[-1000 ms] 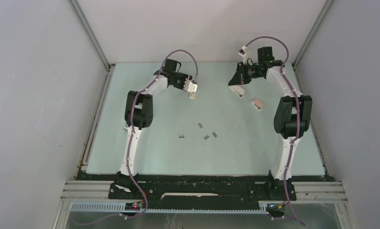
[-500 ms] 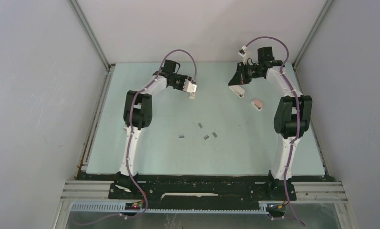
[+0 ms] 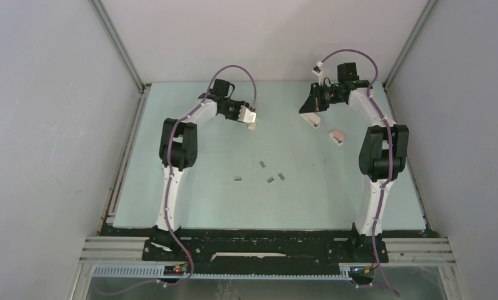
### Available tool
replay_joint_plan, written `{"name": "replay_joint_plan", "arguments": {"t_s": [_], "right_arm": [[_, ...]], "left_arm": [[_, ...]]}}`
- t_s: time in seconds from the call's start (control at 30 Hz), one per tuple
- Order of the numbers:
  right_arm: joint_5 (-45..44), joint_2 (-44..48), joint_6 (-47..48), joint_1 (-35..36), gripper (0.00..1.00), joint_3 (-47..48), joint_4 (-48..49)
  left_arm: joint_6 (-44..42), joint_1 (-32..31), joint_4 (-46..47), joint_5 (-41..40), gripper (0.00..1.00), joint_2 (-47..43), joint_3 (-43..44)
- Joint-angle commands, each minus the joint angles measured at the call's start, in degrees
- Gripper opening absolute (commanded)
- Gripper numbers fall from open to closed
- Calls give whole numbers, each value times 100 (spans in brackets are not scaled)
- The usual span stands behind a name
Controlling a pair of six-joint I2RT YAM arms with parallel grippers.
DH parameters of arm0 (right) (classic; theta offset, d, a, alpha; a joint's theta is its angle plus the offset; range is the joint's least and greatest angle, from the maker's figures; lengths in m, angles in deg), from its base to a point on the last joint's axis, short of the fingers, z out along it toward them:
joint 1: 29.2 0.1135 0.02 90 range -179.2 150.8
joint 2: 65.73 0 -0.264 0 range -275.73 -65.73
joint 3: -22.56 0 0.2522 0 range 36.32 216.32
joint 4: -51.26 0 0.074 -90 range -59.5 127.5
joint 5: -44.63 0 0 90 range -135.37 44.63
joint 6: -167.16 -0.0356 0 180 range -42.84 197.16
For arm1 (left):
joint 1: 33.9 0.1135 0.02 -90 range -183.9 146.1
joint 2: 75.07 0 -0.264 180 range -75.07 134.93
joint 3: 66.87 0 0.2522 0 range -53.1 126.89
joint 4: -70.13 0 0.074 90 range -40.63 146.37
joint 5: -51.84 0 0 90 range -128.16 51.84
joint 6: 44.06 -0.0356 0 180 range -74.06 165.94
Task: Unload the staples from the stapler
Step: Move the staple box to the center of the board.
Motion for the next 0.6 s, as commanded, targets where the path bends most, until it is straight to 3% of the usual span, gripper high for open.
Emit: {"name": "replay_joint_plan", "arguments": {"t_s": [0.0, 0.33, 0.57], "right_arm": [[98, 378, -86, -20, 12, -95, 182], [72, 423, -93, -2, 12, -172, 247], [29, 453, -105, 86, 12, -222, 287]], "left_arm": [[-100, 71, -145, 173, 42, -479, -168], [-278, 161, -483, 66, 42, -631, -306], [239, 230, 25, 98, 42, -760, -375]]}}
